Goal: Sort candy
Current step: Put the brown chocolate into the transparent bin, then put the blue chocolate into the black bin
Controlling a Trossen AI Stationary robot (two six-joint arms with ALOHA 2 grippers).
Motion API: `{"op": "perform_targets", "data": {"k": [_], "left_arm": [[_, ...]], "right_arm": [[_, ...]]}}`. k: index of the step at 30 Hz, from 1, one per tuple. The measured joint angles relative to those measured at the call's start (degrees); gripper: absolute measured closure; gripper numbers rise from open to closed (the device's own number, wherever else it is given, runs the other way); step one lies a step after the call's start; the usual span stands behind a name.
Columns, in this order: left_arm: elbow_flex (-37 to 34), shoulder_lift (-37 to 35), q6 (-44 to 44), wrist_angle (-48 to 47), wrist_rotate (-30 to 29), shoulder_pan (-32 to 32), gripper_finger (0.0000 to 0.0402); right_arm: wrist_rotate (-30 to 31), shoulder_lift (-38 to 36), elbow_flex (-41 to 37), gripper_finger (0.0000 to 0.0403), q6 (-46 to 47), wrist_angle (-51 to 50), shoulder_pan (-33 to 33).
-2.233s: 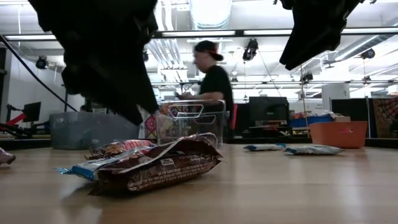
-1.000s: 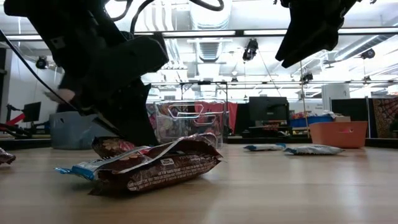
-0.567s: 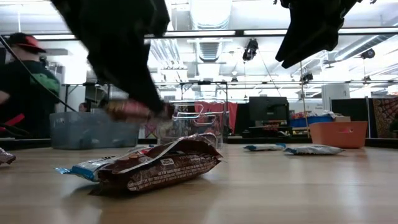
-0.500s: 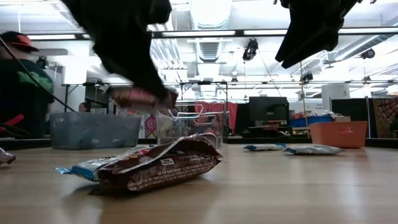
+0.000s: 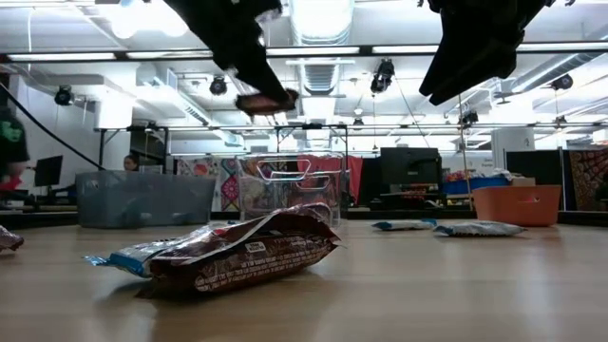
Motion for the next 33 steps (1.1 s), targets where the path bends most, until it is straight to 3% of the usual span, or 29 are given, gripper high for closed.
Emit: {"op": "perform_targets", "data": {"k": [6, 11, 19, 33], "left_arm": [[0.0, 2.8, 2.7, 6.4, 9.6, 12.6, 0.0393], [0.0, 4.9, 5.9, 8.1, 16.3, 17.7, 0.0393], [0.0, 9.1, 12.0, 8.7, 17.5, 18.6, 0.038], [3.3, 10.2, 11.8, 5.4, 17.6, 18.5, 0.0286]], "right_arm": [[0.3, 0.0, -0.1, 0.0195, 0.0, 0.2, 0.0], [1.3, 0.0, -0.5, 0.0195, -0.1, 0.8, 0.0], [1.3, 0.0, -2.6, 0.0195, 0.0, 1.4, 0.0], [1.2, 0.0, -3.2, 0.0195, 1.5, 2.1, 0.0]]}}
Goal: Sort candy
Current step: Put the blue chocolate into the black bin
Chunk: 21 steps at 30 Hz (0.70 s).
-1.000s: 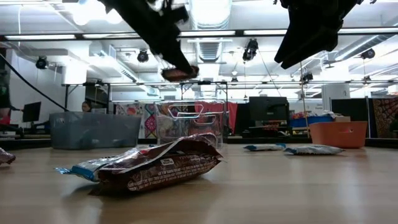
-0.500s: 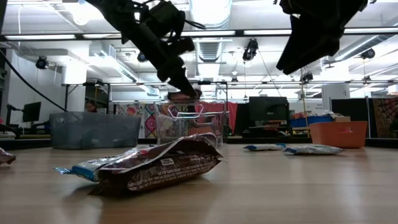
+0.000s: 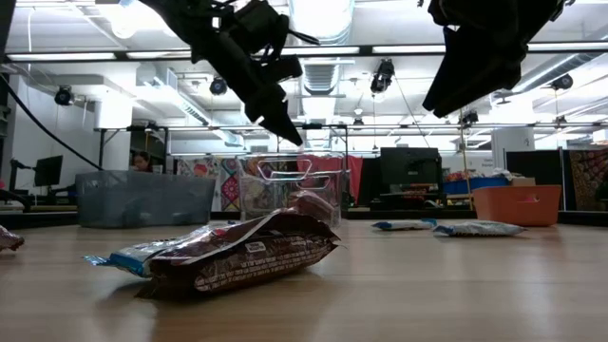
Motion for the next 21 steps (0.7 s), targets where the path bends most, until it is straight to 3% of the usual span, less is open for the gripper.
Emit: {"op": "perform_targets", "data": {"k": [9, 21], "left_arm": [[0.4, -2.2, -5.2, -2.7, -0.2, -2.6, 0.0287], [0.3, -5.4, -10.8, -5.5, -0.3, -15.1, 0.0305]], "right_arm": [[-0.1, 0.0, -0.1, 0.0195, 0.0, 0.3, 0.0], [-0.4, 0.0, -0.7, 0.0195, 1.2, 0.3, 0.0]]}}
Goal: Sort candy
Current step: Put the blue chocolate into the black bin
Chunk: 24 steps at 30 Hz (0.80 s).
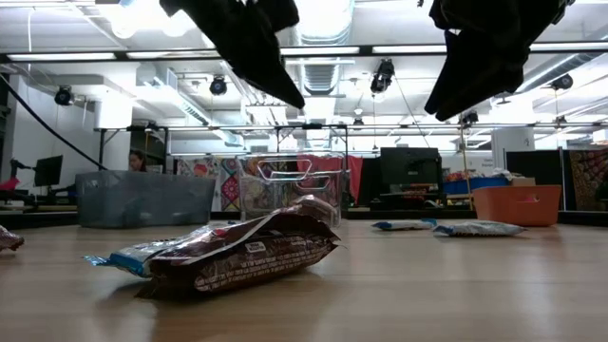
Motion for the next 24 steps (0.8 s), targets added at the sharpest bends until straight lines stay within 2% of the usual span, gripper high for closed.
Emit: {"op": "perform_targets", "data": {"k": [3, 10, 15, 21, 24], "left_arm": [[-0.3, -0.1, -0.5, -0.2, 0.0, -3.3, 0.0306], [-1.7, -0.8, -2.8, 0.0, -0.2, -9.8, 0.0306], [-4.8, -3.2, -5.3, 2.9, -1.3, -13.3, 0.0306], [-9.1, -7.4, -10.4, 6.5, -6.8, -16.1, 0.0306], [-11.6, -9.2, -10.8, 10.9, -7.2, -17.9, 0.0306]], "right_arm": [[-0.5, 0.0, 0.0, 0.0195, -1.1, -0.5, 0.0], [-4.8, 0.0, -2.2, 0.0195, -10.1, -1.6, 0.0], [-6.2, 0.0, -4.9, 0.0195, -11.4, -1.6, -0.1], [-7.0, 0.0, -7.4, 0.0195, -12.6, -1.3, -0.2], [-7.3, 0.0, -9.0, 0.0195, -14.0, -1.3, -0.3]]}}
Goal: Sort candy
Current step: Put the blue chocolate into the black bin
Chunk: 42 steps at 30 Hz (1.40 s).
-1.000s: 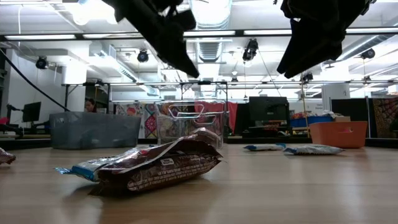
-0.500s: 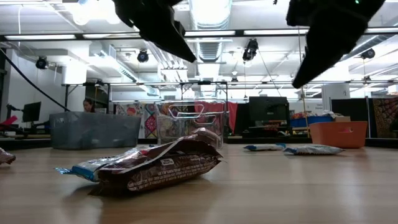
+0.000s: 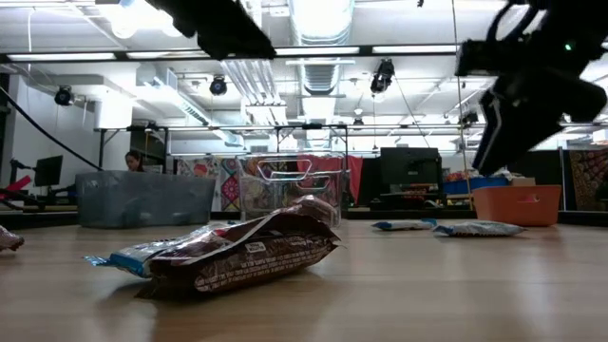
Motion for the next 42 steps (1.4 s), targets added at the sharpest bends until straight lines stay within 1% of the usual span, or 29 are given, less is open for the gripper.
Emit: {"op": "perform_targets", "data": {"k": [3, 11, 17, 20, 28, 33, 35, 37, 42], "left_arm": [[-3.3, -1.6, 0.4, 6.7, 0.0, -1.7, 0.0306], [-11.9, -4.0, 0.0, 22.3, 0.0, -3.8, 0.0306], [-15.6, -4.6, 0.0, 30.9, 0.1, -3.8, 0.0306], [-16.1, -4.4, 0.0, 32.8, 0.1, -3.8, 0.0306], [-16.2, -2.5, -0.1, 34.5, 0.1, -3.8, 0.0306], [-16.2, -2.4, -0.1, 34.5, -2.6, -3.8, 0.0306], [-16.2, -2.4, -0.1, 34.4, -2.9, -3.8, 0.0306], [-16.2, -2.4, -0.1, 34.5, -2.9, -3.8, 0.0306], [-16.2, -1.6, -0.5, 34.5, -2.9, -3.8, 0.0306]], "right_arm": [[0.0, 0.0, -2.0, 0.0195, -1.8, 1.8, 0.0], [-0.1, 0.0, -8.2, 0.0195, -5.7, 14.0, -1.0], [-4.3, 0.0, -12.5, 0.0195, -5.7, 21.8, -2.4], [-4.9, 0.0, -15.0, 0.0195, -5.2, 24.8, -2.7], [-4.5, 0.0, -17.7, 0.0195, -2.3, 25.6, -3.2], [-4.6, 0.8, -18.7, 0.0197, -2.0, 27.3, -3.1], [-4.8, 1.9, -19.0, 0.0206, -2.0, 29.0, -3.1], [-5.6, 3.3, -19.0, 0.0226, -2.1, 30.8, -3.1], [-5.7, 4.9, -19.0, 0.0306, -2.2, 31.8, -3.1]]}}
